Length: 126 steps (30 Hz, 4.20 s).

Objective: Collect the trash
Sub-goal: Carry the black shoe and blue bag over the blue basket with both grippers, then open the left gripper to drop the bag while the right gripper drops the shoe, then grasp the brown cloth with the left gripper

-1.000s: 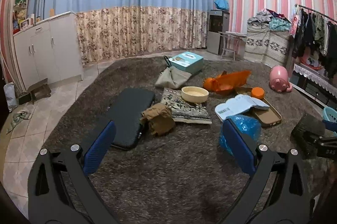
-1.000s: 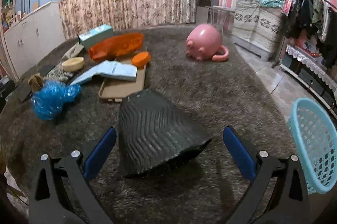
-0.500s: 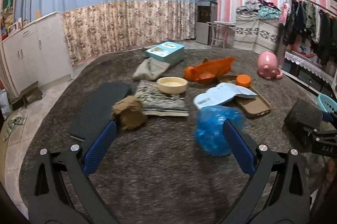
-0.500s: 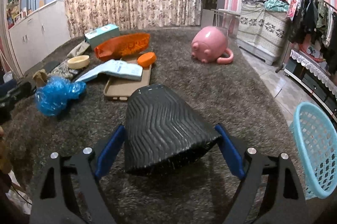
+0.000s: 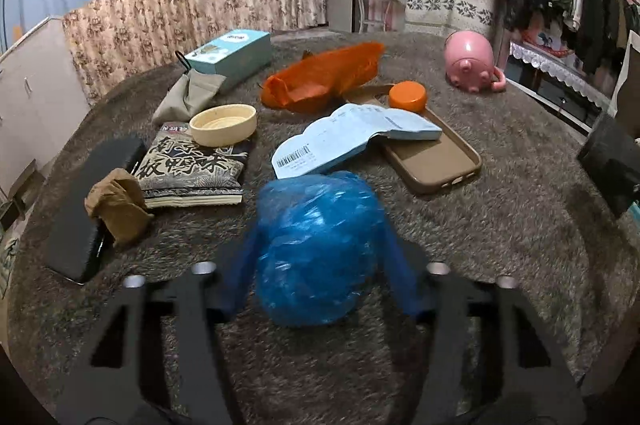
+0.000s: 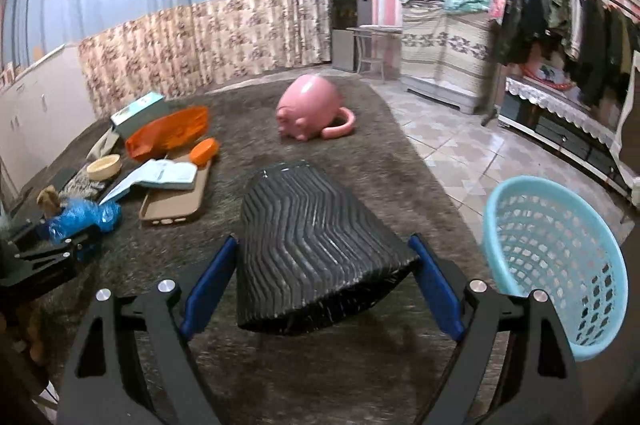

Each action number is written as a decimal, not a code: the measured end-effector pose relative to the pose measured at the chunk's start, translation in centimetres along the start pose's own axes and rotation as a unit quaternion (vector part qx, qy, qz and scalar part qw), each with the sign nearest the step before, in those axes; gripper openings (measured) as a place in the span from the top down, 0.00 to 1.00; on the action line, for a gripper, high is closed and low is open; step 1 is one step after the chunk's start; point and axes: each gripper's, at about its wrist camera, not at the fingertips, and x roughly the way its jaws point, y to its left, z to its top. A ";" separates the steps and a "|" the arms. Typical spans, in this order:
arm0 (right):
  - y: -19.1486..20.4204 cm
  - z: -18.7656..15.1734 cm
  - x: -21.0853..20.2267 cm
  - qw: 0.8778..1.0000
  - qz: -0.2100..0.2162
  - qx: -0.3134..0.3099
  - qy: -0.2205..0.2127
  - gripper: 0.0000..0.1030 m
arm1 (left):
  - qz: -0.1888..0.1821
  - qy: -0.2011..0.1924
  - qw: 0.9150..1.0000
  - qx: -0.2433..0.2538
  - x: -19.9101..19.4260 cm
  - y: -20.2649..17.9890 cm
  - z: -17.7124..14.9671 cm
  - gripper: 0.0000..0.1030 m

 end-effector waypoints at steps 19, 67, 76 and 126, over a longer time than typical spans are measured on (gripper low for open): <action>-11.8 4.9 -5.6 0.990 -0.082 0.098 -0.066 0.17 | -0.042 -0.156 0.986 0.034 -8.2 -7.0 8.9 0.72; -28.8 -2.3 -4.7 0.940 -0.245 0.236 -0.005 0.17 | -0.229 -0.088 0.954 0.173 2.2 -39.9 8.1 0.16; -25.9 -1.4 -0.3 0.952 -0.220 0.212 0.021 0.17 | -0.177 -0.117 0.969 0.125 1.3 -33.8 9.9 0.05; -3.3 4.2 1.6 0.997 -0.078 0.005 -0.025 0.04 | 0.079 -0.140 0.985 -0.062 -6.5 3.7 5.9 0.05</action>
